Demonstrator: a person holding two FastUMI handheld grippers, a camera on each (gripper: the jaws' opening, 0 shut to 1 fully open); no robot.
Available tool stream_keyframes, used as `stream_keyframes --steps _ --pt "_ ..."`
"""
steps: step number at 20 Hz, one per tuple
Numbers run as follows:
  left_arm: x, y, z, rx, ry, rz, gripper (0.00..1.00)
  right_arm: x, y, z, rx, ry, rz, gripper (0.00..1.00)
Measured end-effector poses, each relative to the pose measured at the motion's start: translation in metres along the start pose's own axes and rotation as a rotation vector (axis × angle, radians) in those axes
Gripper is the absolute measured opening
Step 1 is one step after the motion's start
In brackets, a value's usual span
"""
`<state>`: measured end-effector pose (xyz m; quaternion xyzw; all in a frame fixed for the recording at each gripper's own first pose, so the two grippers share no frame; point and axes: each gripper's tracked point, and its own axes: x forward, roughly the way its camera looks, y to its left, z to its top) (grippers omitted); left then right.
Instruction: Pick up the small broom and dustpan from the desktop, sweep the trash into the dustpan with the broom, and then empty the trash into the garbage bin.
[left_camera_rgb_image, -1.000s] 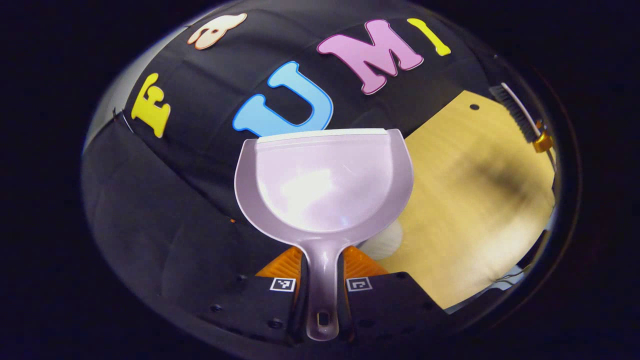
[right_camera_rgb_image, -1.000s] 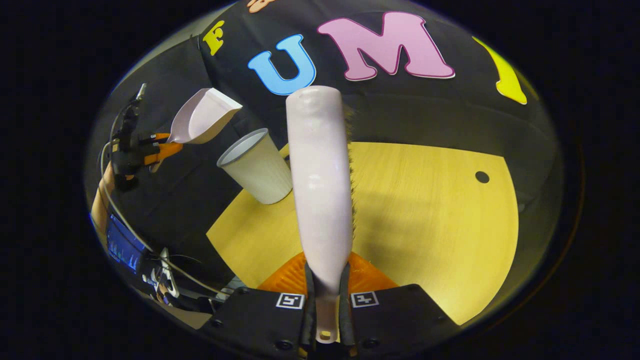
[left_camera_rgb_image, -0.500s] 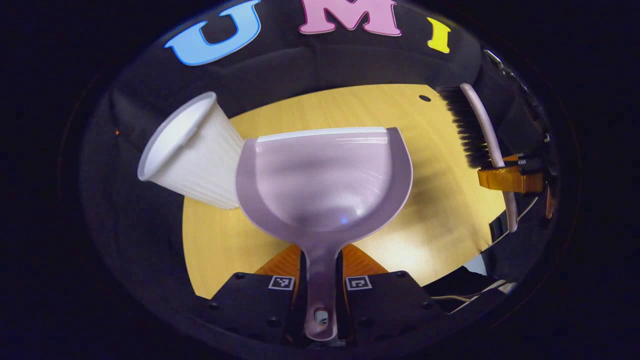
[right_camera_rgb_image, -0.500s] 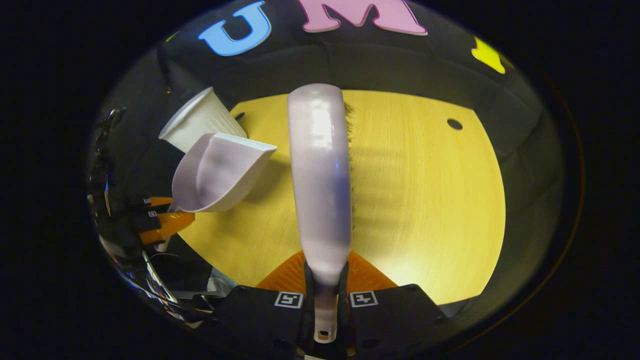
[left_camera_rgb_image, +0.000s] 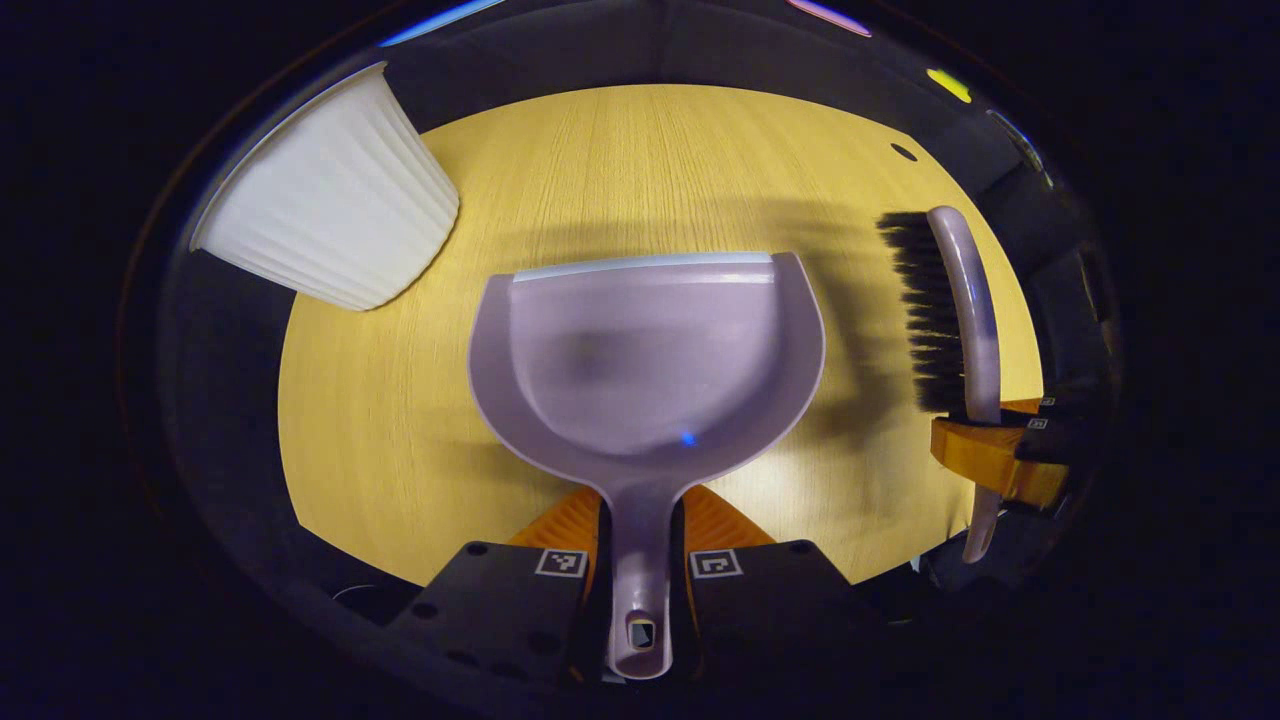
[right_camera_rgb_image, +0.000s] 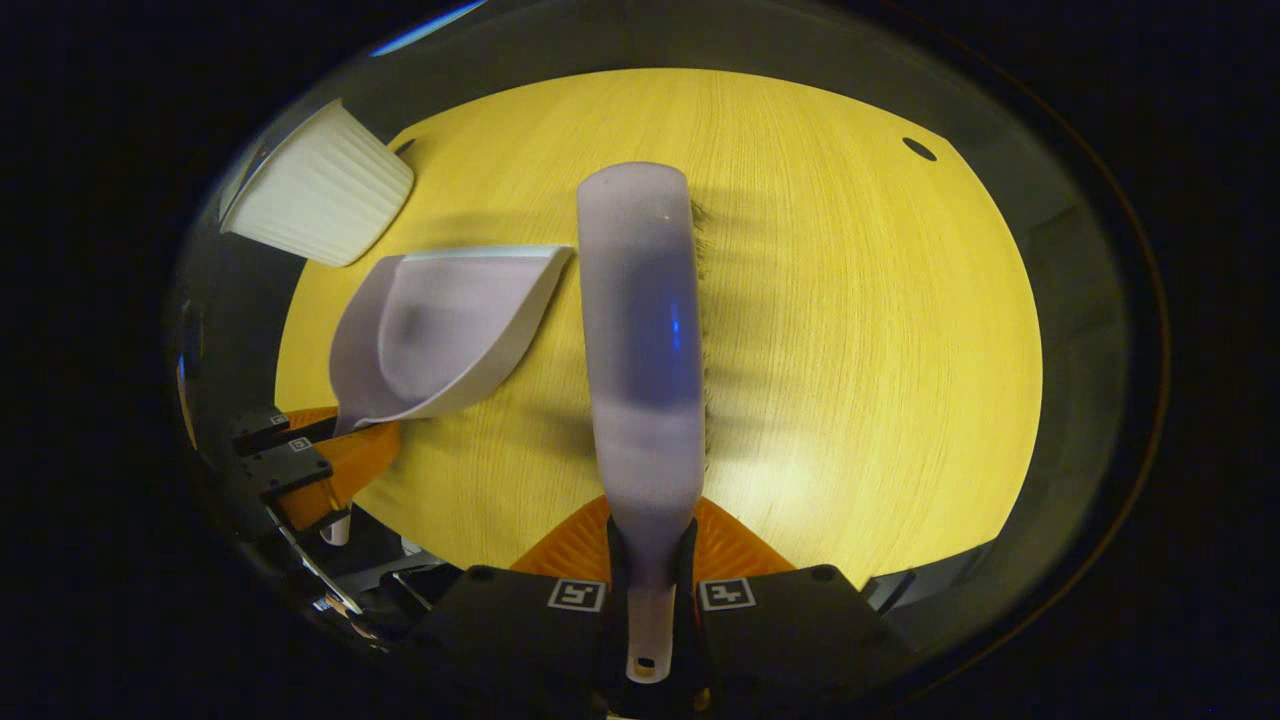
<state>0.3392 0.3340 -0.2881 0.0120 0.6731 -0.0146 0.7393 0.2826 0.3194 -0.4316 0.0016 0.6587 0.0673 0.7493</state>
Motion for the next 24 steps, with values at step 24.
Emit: stream_keyframes --steps 24 --pt "-0.018 -0.003 0.004 0.058 0.036 0.061 0.31 0.021 -0.008 0.001 0.072 0.096 -0.017 0.49"
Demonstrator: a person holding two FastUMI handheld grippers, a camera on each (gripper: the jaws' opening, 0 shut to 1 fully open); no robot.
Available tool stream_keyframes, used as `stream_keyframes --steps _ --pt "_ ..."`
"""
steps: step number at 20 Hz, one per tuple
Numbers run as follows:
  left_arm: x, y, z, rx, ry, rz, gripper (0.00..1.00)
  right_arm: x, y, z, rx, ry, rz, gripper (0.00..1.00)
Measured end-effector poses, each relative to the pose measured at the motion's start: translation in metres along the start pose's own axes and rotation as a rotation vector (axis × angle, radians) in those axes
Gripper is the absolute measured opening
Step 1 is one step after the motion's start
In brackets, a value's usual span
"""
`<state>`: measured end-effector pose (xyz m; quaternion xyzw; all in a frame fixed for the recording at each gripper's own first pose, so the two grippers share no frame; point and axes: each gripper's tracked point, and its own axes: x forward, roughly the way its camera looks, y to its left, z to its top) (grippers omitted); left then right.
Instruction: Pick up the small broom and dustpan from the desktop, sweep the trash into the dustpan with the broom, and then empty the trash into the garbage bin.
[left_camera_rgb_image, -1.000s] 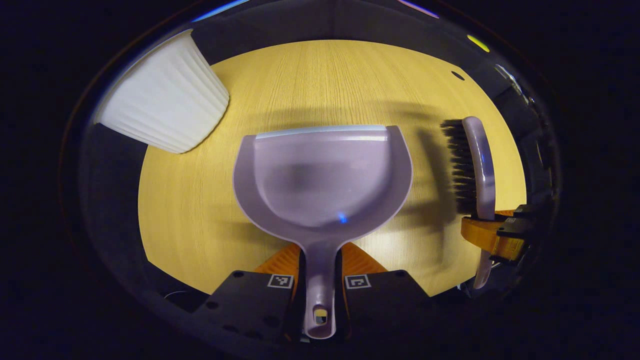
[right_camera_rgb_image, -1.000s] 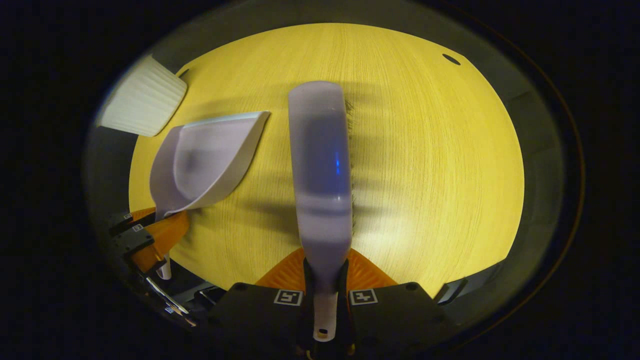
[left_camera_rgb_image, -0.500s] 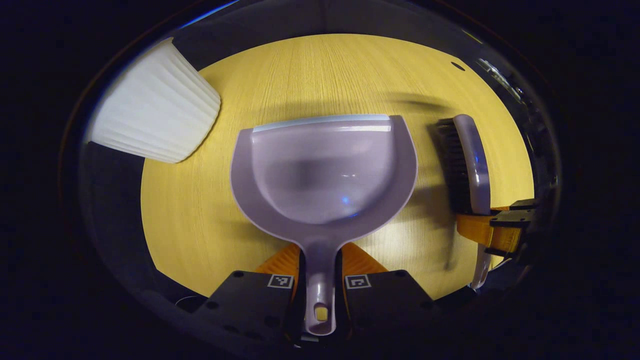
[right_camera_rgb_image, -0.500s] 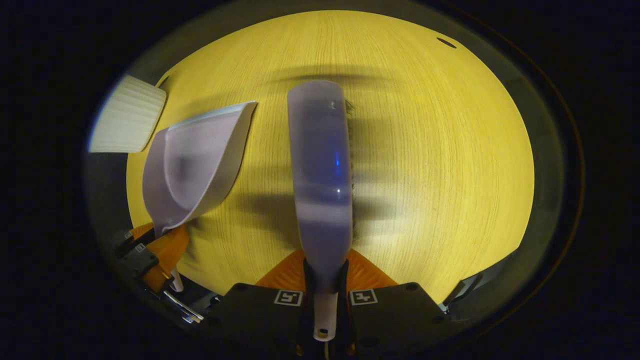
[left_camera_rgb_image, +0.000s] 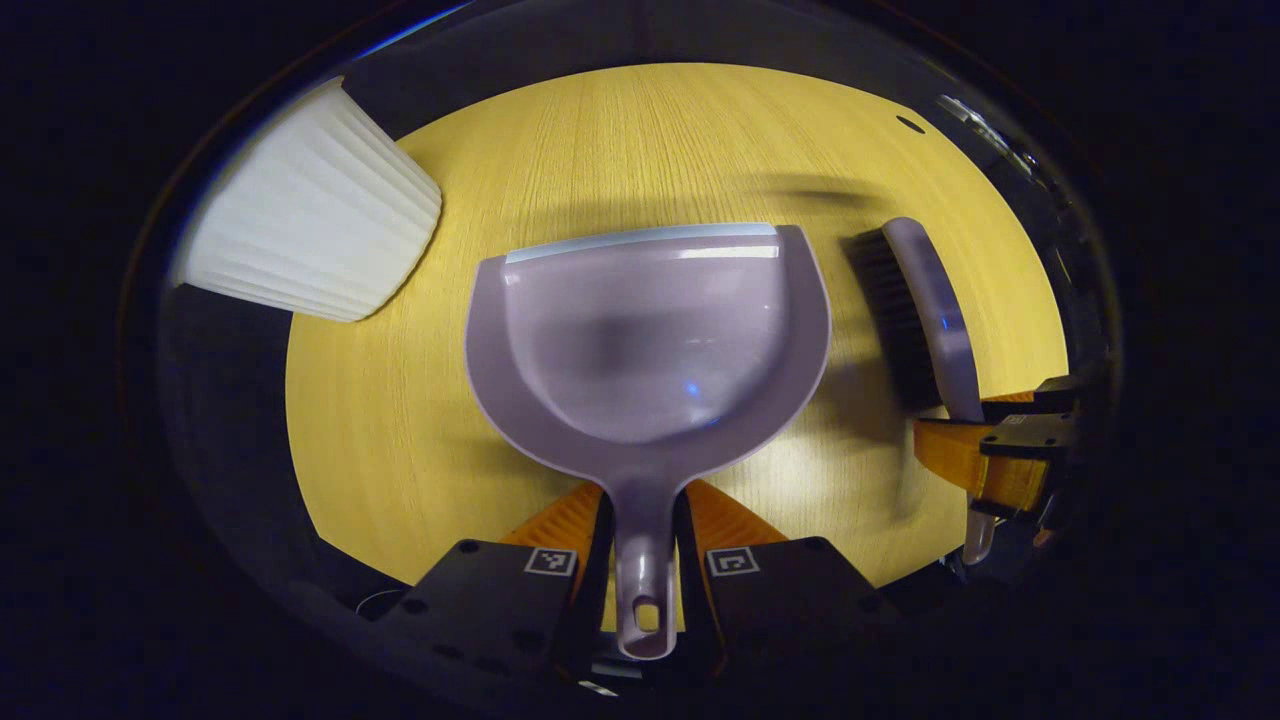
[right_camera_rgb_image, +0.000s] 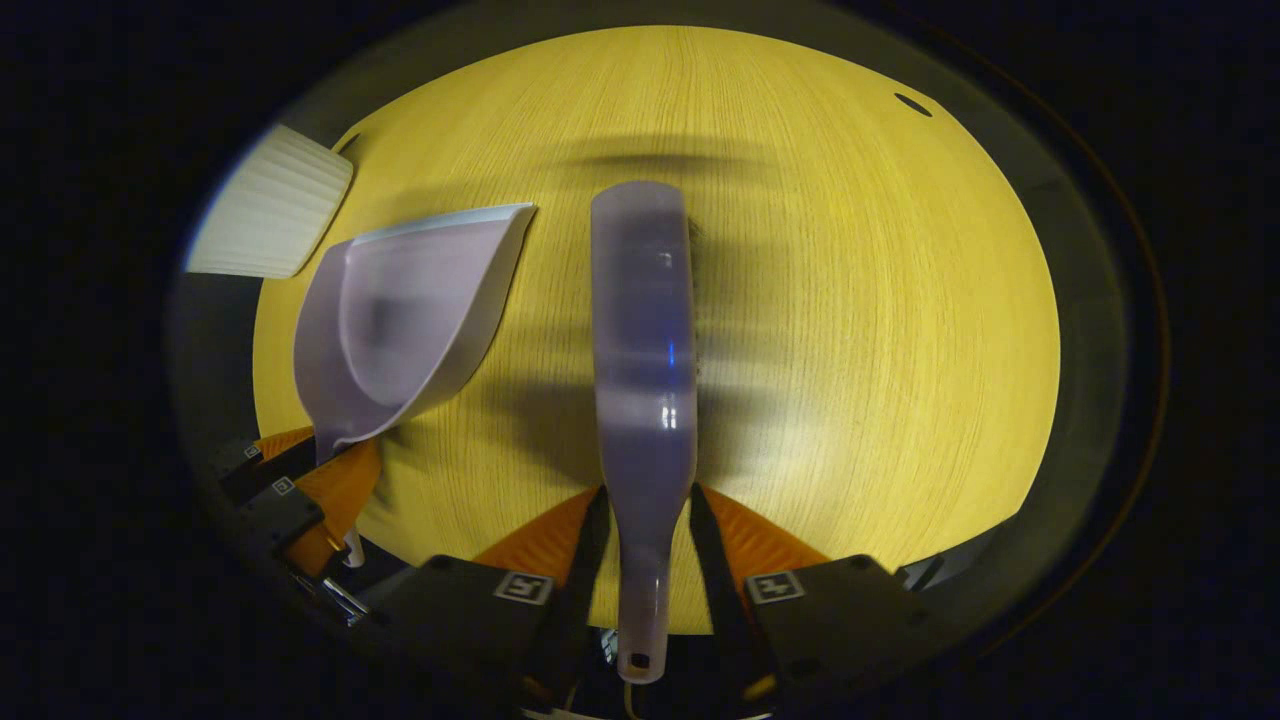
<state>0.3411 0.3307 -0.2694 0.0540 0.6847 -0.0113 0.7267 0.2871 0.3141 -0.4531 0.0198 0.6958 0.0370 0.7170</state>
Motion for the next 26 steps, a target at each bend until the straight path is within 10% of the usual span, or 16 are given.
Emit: stream_keyframes --steps 1,3,4,6,17,26 --pt "-0.002 0.003 0.0 0.003 -0.008 0.008 0.39 -0.001 0.001 0.0 0.002 0.0 0.004 0.67" --pt "-0.008 0.009 0.002 0.014 -0.024 0.04 0.55 -0.005 0.0 0.0 0.002 -0.007 0.001 0.67" --pt "-0.01 0.01 0.003 0.015 -0.028 0.045 0.57 -0.006 0.001 -0.001 0.005 -0.012 0.0 0.87" --pt "-0.017 0.009 0.001 0.003 -0.038 0.054 0.62 -0.009 0.001 0.001 0.012 -0.03 -0.003 0.94" --pt "-0.084 0.004 -0.01 -0.025 -0.202 0.06 0.77 -0.094 0.0 0.004 -0.105 -0.28 -0.004 0.95" --pt "-0.217 0.006 0.0 -0.048 -0.775 0.077 0.76 -0.262 -0.033 -0.002 -0.064 -0.774 -0.003 0.94"
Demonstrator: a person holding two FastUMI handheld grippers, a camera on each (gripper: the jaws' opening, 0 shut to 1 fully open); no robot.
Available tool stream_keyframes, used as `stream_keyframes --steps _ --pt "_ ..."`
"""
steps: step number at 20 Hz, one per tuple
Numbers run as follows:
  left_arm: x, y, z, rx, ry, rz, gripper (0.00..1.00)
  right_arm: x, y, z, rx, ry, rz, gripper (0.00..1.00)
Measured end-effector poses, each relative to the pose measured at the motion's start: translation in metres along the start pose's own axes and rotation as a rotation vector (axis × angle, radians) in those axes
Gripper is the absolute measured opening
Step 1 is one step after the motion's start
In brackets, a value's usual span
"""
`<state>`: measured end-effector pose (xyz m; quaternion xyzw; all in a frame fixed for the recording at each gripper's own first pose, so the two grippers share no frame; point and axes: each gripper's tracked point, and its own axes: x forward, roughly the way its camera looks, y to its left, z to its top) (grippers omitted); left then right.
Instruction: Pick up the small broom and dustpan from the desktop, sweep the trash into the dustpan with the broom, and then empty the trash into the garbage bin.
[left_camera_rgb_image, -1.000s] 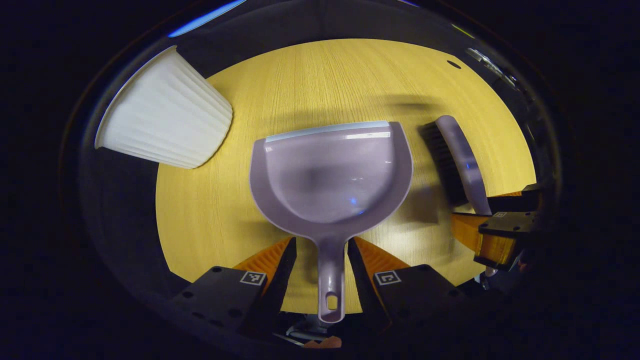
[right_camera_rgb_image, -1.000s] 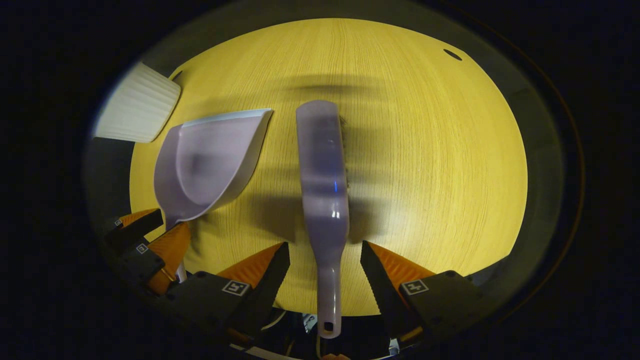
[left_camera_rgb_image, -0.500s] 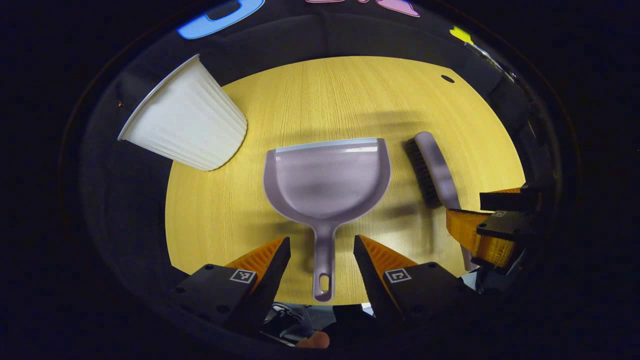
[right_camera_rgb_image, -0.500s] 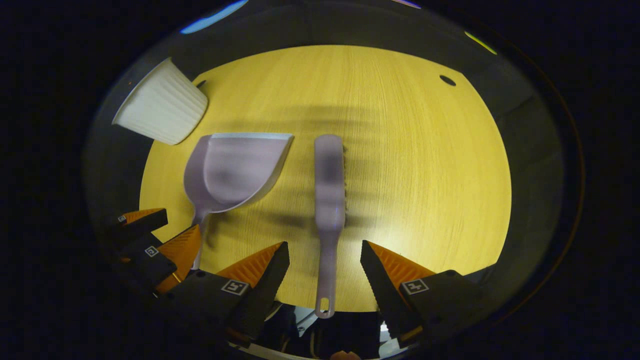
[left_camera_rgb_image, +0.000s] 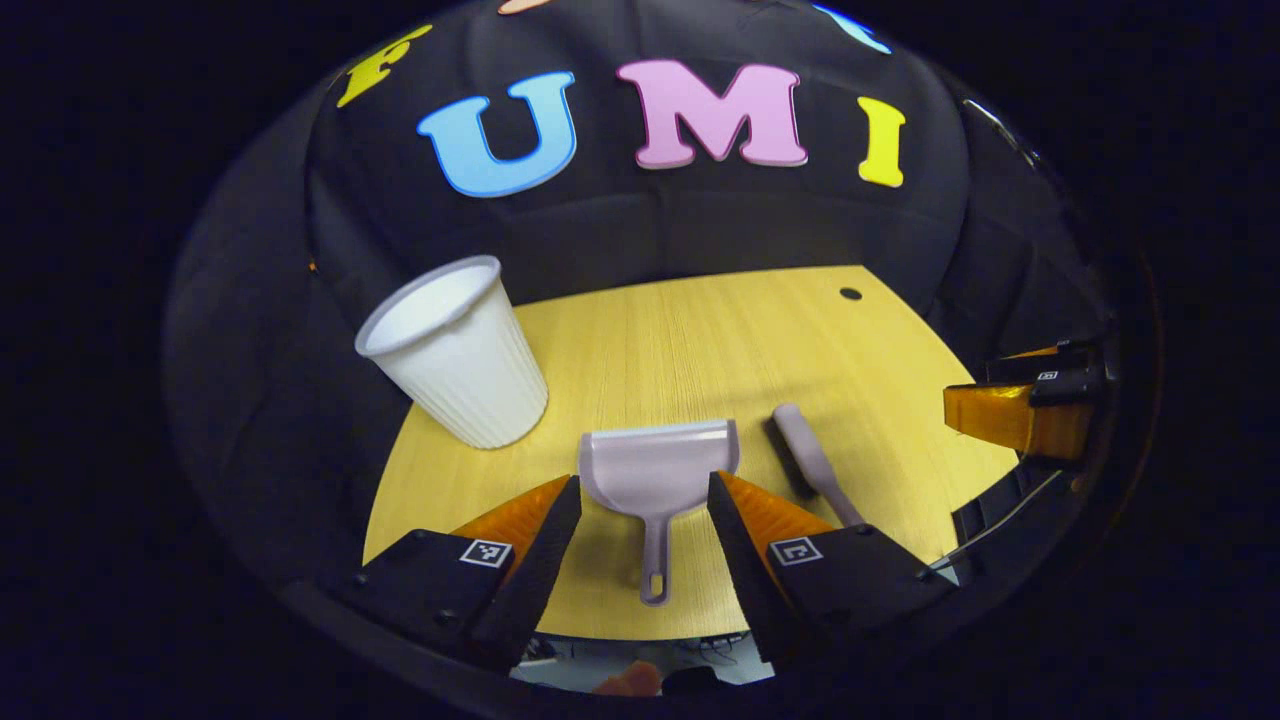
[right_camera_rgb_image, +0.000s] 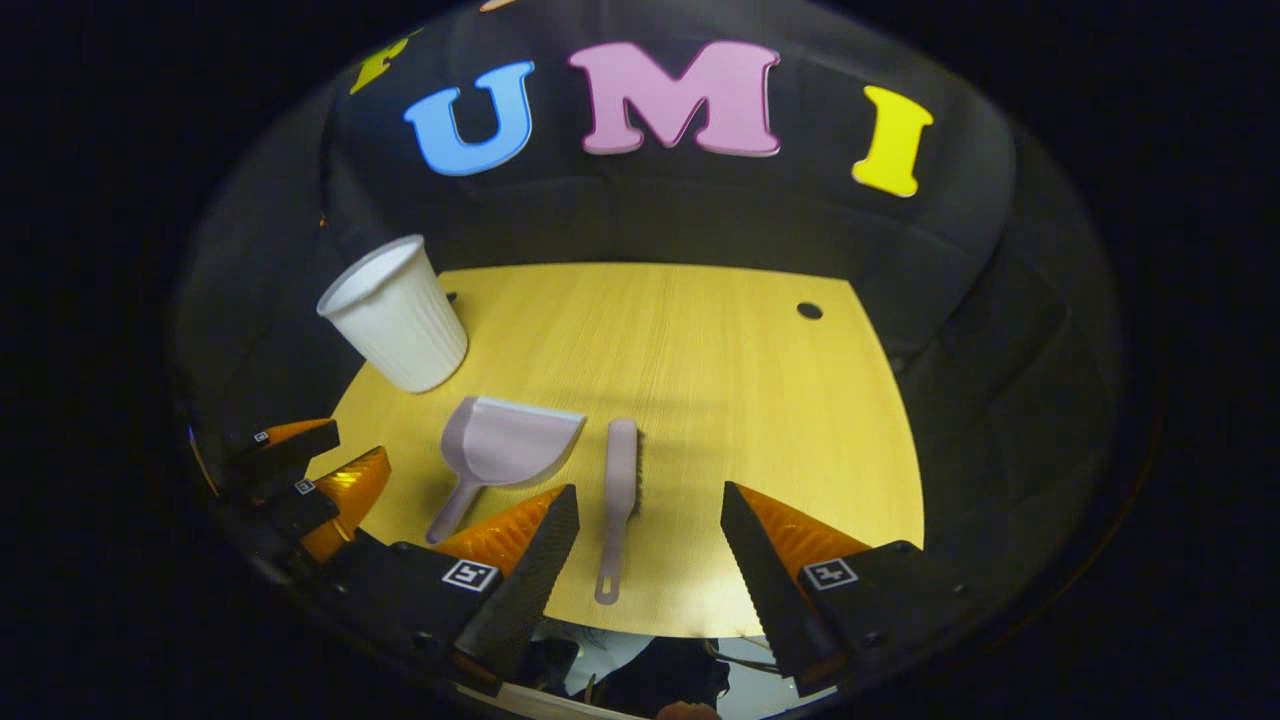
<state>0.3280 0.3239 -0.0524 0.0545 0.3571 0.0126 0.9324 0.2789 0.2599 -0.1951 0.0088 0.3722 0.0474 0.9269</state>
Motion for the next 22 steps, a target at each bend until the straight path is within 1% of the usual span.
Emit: stream_keyframes --steps 2,4,6,7,9,10,11,12,13,14,15,16,17,18,19,20,22 --pt "-0.027 -0.004 0.038 -0.02 -0.182 -0.036 0.77 -0.037 -0.011 0.019 0.012 -0.146 -0.048 0.94" --pt "-0.051 -0.007 0.053 -0.021 -0.346 -0.081 0.77 -0.078 -0.022 0.043 -0.011 -0.313 -0.091 0.93" --pt "-0.082 -0.01 0.065 -0.044 -0.477 -0.106 0.79 -0.114 -0.027 0.064 -0.042 -0.493 -0.119 0.93" --pt "-0.1 -0.011 0.073 -0.062 -0.529 -0.097 0.81 -0.132 -0.029 0.076 -0.057 -0.57 -0.114 0.94" --pt "-0.138 -0.008 0.083 -0.103 -0.625 -0.04 0.8 -0.158 -0.045 0.09 -0.115 -0.697 -0.124 0.93" --pt "-0.155 -0.006 0.084 -0.121 -0.66 0.005 0.8 -0.154 -0.054 0.092 -0.142 -0.736 -0.131 0.93" --pt "-0.156 -0.005 0.079 -0.133 -0.684 0.03 0.81 -0.157 -0.066 0.094 -0.149 -0.758 -0.118 0.93" --pt "-0.162 -0.007 0.079 -0.147 -0.707 0.04 0.8 -0.167 -0.082 0.105 -0.156 -0.802 -0.11 0.88" --pt "-0.167 -0.009 0.078 -0.163 -0.718 0.048 0.8 -0.176 -0.097 0.111 -0.163 -0.829 -0.114 0.93" --pt "-0.169 -0.012 0.076 -0.175 -0.72 0.036 0.8 -0.196 -0.113 0.119 -0.167 -0.867 -0.122 0.93" --pt "-0.178 -0.011 0.081 -0.192 -0.73 0.023 0.8 -0.208 -0.118 0.123 -0.172 -0.883 -0.123 0.88" --pt "-0.183 -0.012 0.082 -0.193 -0.738 0.002 0.8 -0.216 -0.118 0.12 -0.172 -0.883 -0.11 0.93" --pt "-0.191 -0.022 0.089 -0.183 -0.767 -0.018 0.8 -0.221 -0.119 0.119 -0.17 -0.895 -0.101 0.93" --pt "-0.191 -0.031 0.095 -0.158 -0.78 -0.029 0.8 -0.222 -0.127 0.121 -0.164 -0.909 -0.113 0.89" --pt "-0.187 -0.039 0.097 -0.13 -0.78 -0.029 0.8 -0.223 -0.135 0.123 -0.156 -0.917 -0.137 0.93" --pt "-0.188 -0.039 0.099 -0.111 -0.791 -0.027 0.8 -0.223 -0.139 0.122 -0.145 -0.913 -0.145 0.93" --pt "-0.196 -0.043 0.106 -0.095 -0.817 -0.068 0.8 -0.222 -0.137 0.119 -0.13 -0.904 -0.129 0.93"
